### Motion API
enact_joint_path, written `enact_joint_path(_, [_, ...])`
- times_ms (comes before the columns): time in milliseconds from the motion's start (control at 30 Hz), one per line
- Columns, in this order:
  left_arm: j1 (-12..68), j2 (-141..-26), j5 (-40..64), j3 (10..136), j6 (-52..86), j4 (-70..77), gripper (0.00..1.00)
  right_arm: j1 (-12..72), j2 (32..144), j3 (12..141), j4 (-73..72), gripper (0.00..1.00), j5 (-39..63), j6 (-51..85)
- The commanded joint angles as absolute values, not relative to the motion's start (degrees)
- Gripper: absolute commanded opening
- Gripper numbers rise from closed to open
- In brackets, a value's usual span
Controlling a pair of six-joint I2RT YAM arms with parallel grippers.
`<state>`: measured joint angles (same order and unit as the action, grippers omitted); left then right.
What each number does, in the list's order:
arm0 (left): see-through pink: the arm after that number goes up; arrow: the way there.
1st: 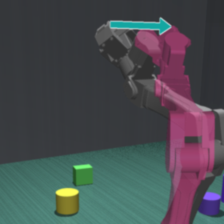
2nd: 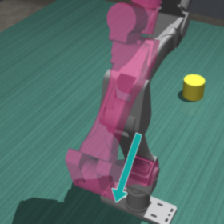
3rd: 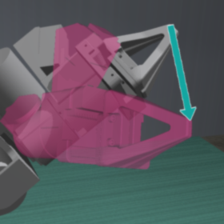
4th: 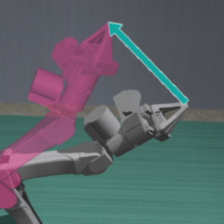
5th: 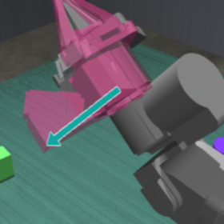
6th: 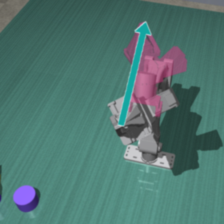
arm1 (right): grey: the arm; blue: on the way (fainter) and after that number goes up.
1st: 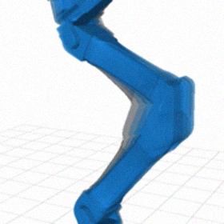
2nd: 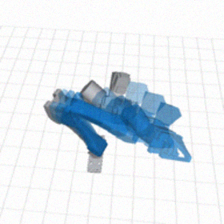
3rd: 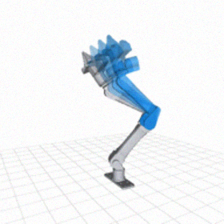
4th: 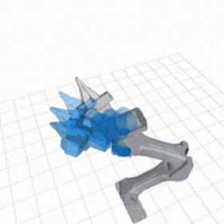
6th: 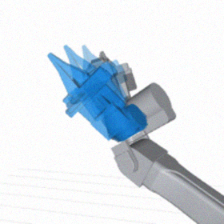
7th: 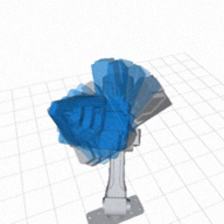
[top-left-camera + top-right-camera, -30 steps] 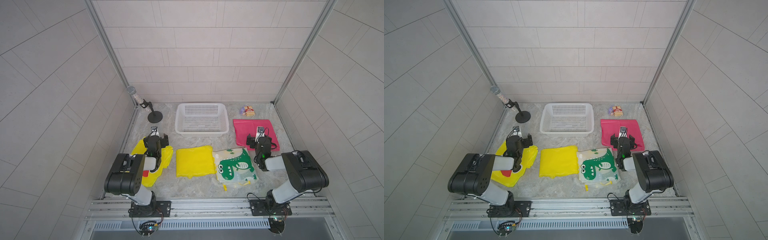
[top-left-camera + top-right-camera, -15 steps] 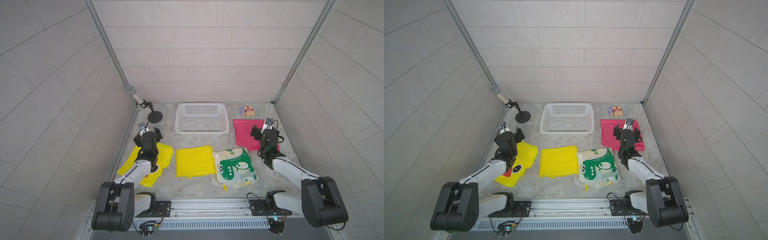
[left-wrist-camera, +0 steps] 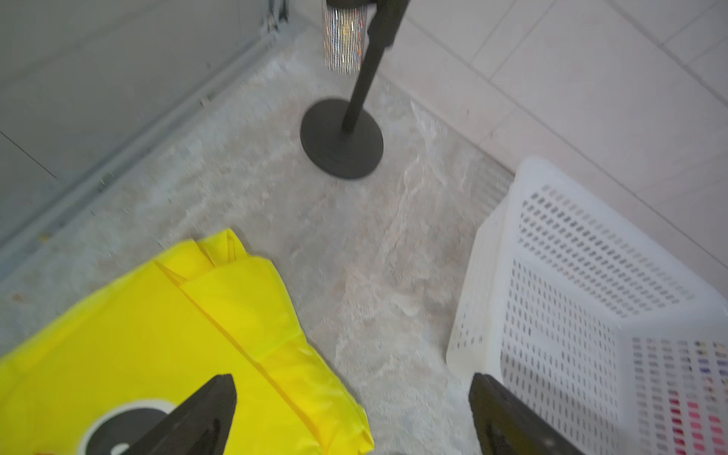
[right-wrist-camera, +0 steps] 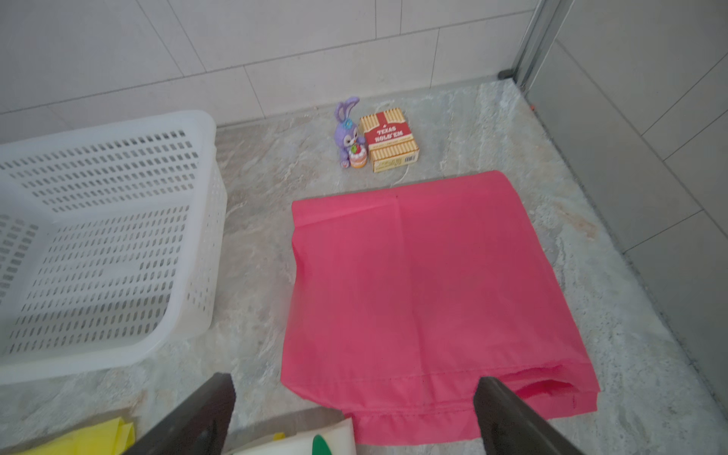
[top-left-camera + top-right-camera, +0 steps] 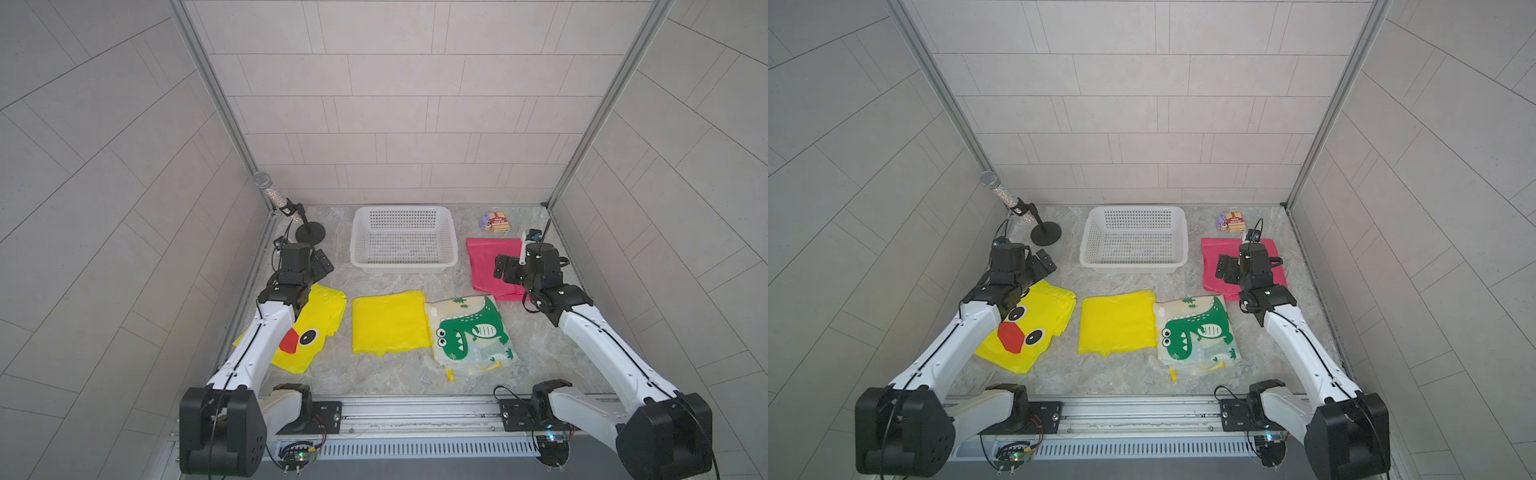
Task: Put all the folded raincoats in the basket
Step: Pick up the raincoat from the center of the board.
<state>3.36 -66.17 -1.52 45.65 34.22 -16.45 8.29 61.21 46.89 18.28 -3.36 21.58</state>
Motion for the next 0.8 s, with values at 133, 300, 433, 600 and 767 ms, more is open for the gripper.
enact_joint_path(133, [15.7,-68.0,12.1,46.3,37.7,-27.1,1.0,9.7,61.0,48.0,37.6,0.94,1.6,26.8])
enact_joint_path(300, [26.0,-70.0,13.6,45.3,43.7,-23.2,1.0,9.7,60.0,44.3,38.7,0.91,4.2,28.2])
enact_joint_path(433, [31.2,-71.9,16.3,44.2,48.2,-17.6,1.0,9.7,59.5,41.0,37.3,0.87,7.9,30.3])
enact_joint_path(600, [39.1,-76.9,14.6,45.7,49.3,-15.6,1.0,9.8,59.5,38.1,36.0,0.82,11.1,31.9])
enact_joint_path(767, [42.3,-82.0,18.5,45.2,53.5,-9.0,0.99,9.8,59.4,36.1,35.2,0.8,13.1,32.7])
